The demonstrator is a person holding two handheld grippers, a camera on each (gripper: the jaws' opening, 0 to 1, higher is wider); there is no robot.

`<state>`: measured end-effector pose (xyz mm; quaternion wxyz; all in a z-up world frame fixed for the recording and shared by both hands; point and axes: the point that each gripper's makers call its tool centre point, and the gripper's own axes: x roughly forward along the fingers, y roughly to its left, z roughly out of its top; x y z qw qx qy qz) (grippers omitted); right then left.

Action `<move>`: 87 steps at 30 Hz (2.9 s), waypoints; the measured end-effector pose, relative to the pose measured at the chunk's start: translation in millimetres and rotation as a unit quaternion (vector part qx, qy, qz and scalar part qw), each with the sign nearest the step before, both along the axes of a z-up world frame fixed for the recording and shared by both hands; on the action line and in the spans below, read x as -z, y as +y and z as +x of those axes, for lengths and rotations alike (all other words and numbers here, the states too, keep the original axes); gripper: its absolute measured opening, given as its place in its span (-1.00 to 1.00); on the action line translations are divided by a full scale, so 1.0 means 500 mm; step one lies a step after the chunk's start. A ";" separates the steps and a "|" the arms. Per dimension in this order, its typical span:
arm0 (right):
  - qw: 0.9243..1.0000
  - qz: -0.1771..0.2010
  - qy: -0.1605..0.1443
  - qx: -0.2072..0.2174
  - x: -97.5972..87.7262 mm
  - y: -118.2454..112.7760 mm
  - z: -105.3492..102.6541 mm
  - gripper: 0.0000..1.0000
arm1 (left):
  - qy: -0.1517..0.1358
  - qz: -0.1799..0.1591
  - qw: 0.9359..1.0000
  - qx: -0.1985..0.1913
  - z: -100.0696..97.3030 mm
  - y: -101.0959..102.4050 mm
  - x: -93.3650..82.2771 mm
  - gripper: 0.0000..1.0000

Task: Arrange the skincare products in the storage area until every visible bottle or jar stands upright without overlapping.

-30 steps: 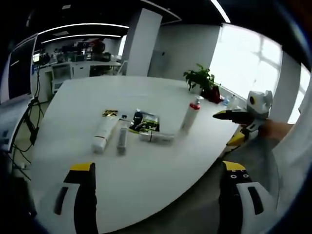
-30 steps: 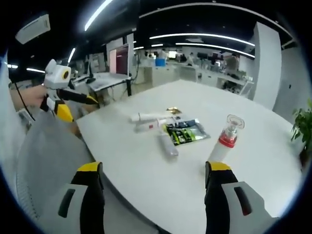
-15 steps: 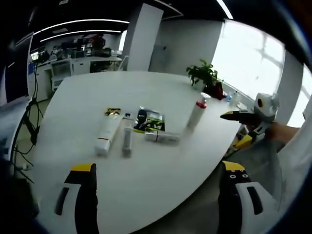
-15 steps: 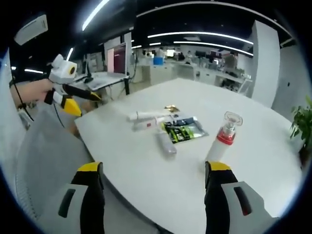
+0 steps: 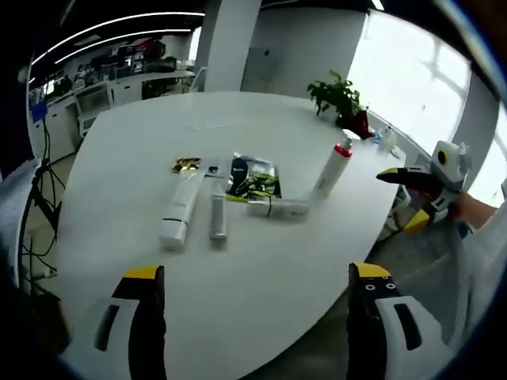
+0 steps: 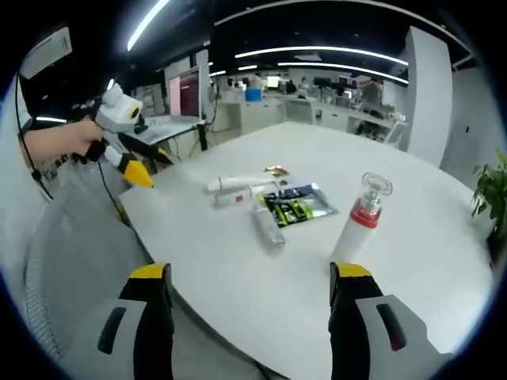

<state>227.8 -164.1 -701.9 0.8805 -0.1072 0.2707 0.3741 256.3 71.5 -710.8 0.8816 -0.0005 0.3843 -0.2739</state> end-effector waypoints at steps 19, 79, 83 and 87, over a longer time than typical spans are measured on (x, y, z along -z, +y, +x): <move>1.000 -0.004 0.021 0.008 0.016 -0.005 -0.002 0.63 | 0.033 0.040 0.998 0.022 0.088 0.021 0.033 0.66; 0.998 -0.027 0.049 0.026 0.044 -0.022 0.000 0.64 | 0.147 0.155 0.976 0.040 0.380 0.039 0.206 0.18; 0.998 -0.031 0.049 0.027 0.045 -0.022 0.000 0.64 | 0.156 0.174 0.972 0.034 0.393 0.047 0.227 0.11; 0.998 -0.037 0.049 0.024 0.048 -0.022 0.000 0.64 | 0.168 0.184 0.968 0.038 0.392 0.046 0.245 0.10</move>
